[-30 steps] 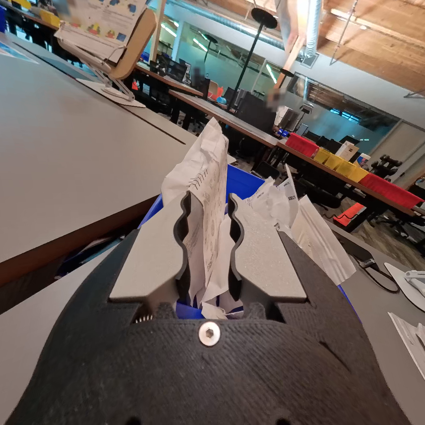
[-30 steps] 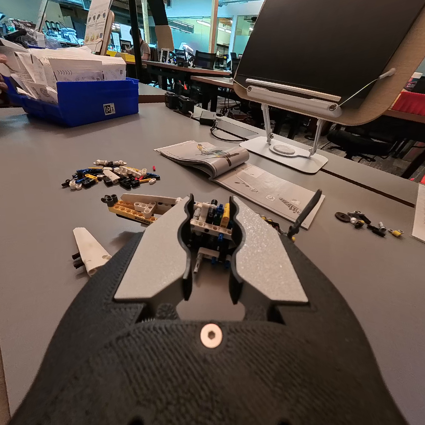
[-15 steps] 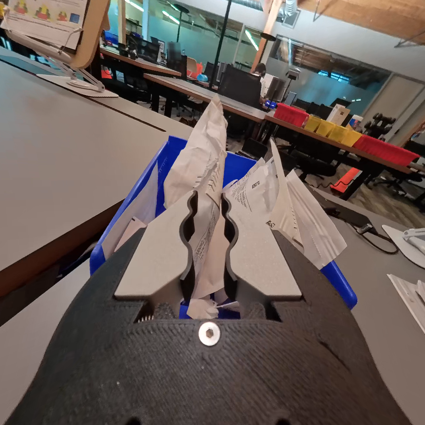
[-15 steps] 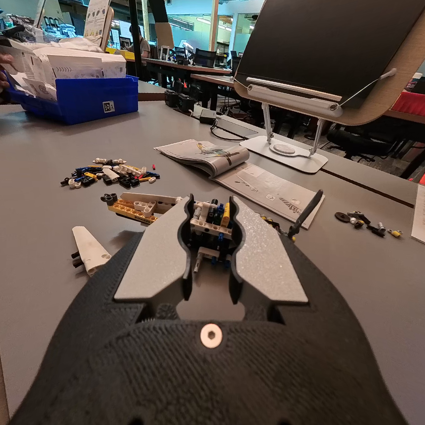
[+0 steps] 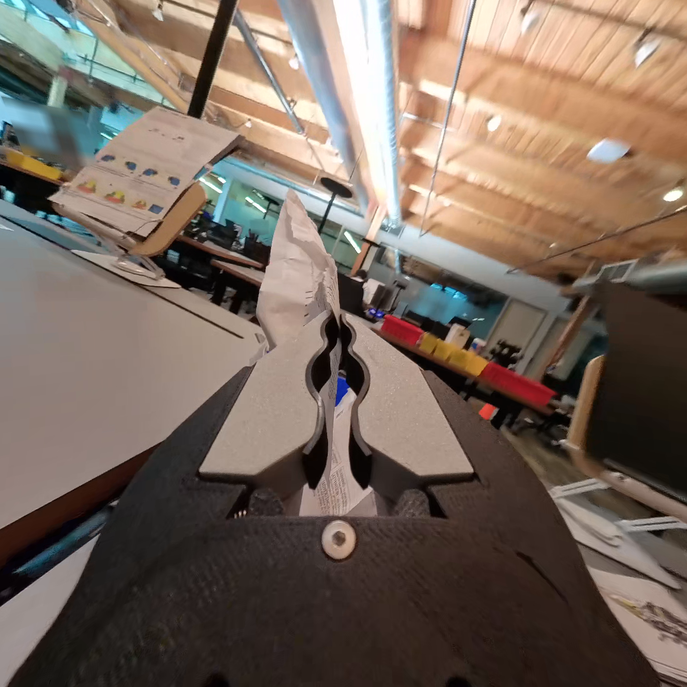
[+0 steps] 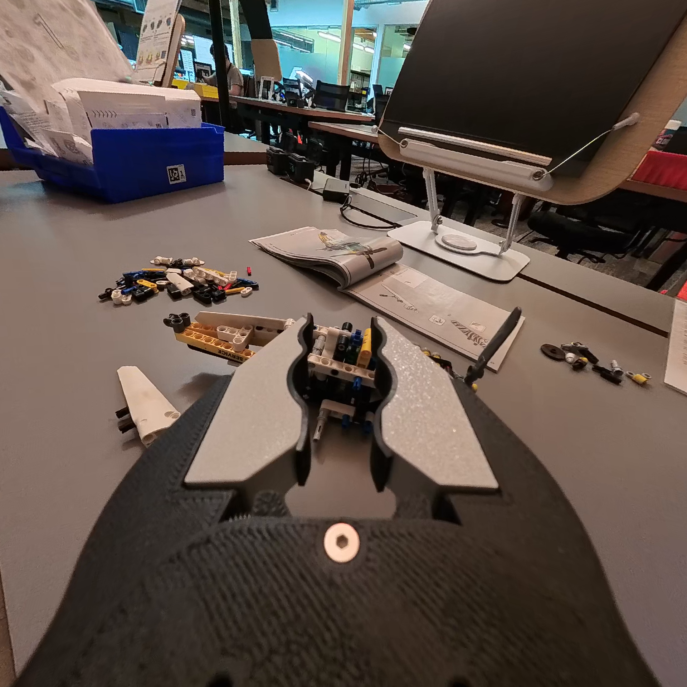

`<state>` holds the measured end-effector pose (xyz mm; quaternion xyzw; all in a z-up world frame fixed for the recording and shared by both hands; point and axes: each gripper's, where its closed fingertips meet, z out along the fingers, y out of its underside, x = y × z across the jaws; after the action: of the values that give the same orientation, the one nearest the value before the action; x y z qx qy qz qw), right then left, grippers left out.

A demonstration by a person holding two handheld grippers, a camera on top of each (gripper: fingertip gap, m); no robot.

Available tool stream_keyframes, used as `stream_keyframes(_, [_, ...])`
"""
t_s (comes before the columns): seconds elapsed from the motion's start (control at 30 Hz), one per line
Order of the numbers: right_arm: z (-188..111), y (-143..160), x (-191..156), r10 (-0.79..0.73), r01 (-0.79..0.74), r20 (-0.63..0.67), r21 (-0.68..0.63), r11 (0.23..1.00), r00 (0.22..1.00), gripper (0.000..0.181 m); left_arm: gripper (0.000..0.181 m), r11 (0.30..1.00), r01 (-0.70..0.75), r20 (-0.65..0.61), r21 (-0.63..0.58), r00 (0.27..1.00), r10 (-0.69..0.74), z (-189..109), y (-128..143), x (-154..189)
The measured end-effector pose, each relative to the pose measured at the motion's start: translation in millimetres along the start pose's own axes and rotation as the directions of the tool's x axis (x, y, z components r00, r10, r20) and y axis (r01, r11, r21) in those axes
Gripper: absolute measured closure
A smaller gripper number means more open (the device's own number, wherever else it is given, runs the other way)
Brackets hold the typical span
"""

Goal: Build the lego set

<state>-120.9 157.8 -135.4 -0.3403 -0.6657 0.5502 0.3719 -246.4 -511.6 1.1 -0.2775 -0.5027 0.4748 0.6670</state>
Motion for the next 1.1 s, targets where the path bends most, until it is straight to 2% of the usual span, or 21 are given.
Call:
stream_keyframes(0.07, [0,0,0,0.000,0.000,0.001,-0.002,1.000,1.000,0.152,0.181,0.999,0.045,-0.083,-0.016,0.995,-0.047,-4,-4,7])
stream_keyframes(0.17, [0,0,0,-0.003,0.003,-0.001,-0.002,1.000,1.000,0.152,0.181,0.984,0.171,-0.327,0.039,0.933,-0.149,-15,-25,39])
stream_keyframes(0.2, [1,0,0,-0.003,0.003,-0.002,-0.002,1.000,1.000,0.153,0.181,0.985,0.165,-0.312,0.053,0.940,-0.140,-16,-29,39])
stream_keyframes(0.27, [1,0,0,-0.001,0.001,-0.002,-0.003,1.000,1.000,0.152,0.181,0.999,-0.026,-0.213,0.033,0.977,0.033,-12,-20,41])
stream_keyframes(0.3, [1,0,0,-0.001,0.001,-0.002,-0.002,1.000,1.000,0.152,0.181,0.992,-0.129,-0.192,-0.004,0.973,0.126,-8,-11,46])
stream_keyframes(0.33, [1,0,0,-0.001,0.001,-0.002,-0.002,1.000,1.000,0.152,0.181,0.983,-0.178,-0.222,-0.035,0.961,0.166,-6,-4,56])
stream_keyframes(0.4, [1,0,0,-0.001,0.001,-0.001,-0.003,1.000,1.000,0.152,0.181,0.993,-0.113,-0.321,-0.033,0.942,0.097,-6,-5,80])
stream_keyframes(0.43, [1,0,0,-0.002,0.002,-0.001,-0.002,1.000,1.000,0.152,0.181,0.993,-0.114,-0.305,-0.035,0.947,0.098,-3,-4,83])
stream_keyframes(0.47, [1,0,0,-0.003,0.003,-0.002,-0.001,1.000,1.000,0.152,0.181,0.981,-0.189,-0.286,-0.051,0.943,0.168,-1,3,86])
stream_keyframes(0.53, [0,-1,0,-0.005,0.005,-0.003,0.003,1.000,1.000,0.152,0.181,0.936,-0.333,-0.337,-0.112,0.899,0.280,0,23,102])
stream_keyframes(0.57, [0,-1,0,-0.006,0.006,-0.003,0.004,1.000,1.000,0.152,0.181,0.945,-0.306,-0.407,-0.119,0.883,0.234,-3,25,117])
stream_keyframes(0.63, [0,-1,0,-0.005,0.005,-0.001,0.004,1.000,1.000,0.152,0.181,0.977,-0.196,-0.514,-0.081,0.848,0.127,-13,11,142])
stream_keyframes(0.77, [0,-1,0,-0.008,0.008,-0.003,0.010,1.000,1.000,0.153,0.181,0.962,-0.271,-0.629,-0.026,0.753,0.195,-33,5,176])
stream_keyframes(0.9, [-7,-7,5,-0.035,0.038,-0.052,0.050,0.998,0.998,0.158,0.181,0.969,-0.241,-0.783,0.042,0.594,0.182,-66,-8,212])
stream_keyframes(0.97, [-19,-27,5,-0.033,0.048,-0.106,0.137,0.989,0.994,0.165,0.181,0.965,-0.254,-0.828,0.066,0.526,0.195,-81,-11,226])
stream_keyframes(1.03, [-31,-60,-14,-0.026,0.046,-0.080,0.265,0.963,0.997,0.163,0.181,0.960,-0.268,-0.868,0.081,0.454,0.200,-97,-14,241])
stream_keyframes(1.1, [-36,-94,-38,-0.094,0.108,-0.058,0.325,0.939,0.994,0.162,0.181,0.962,-0.251,-0.898,0.103,0.392,0.198,-112,-20,256])
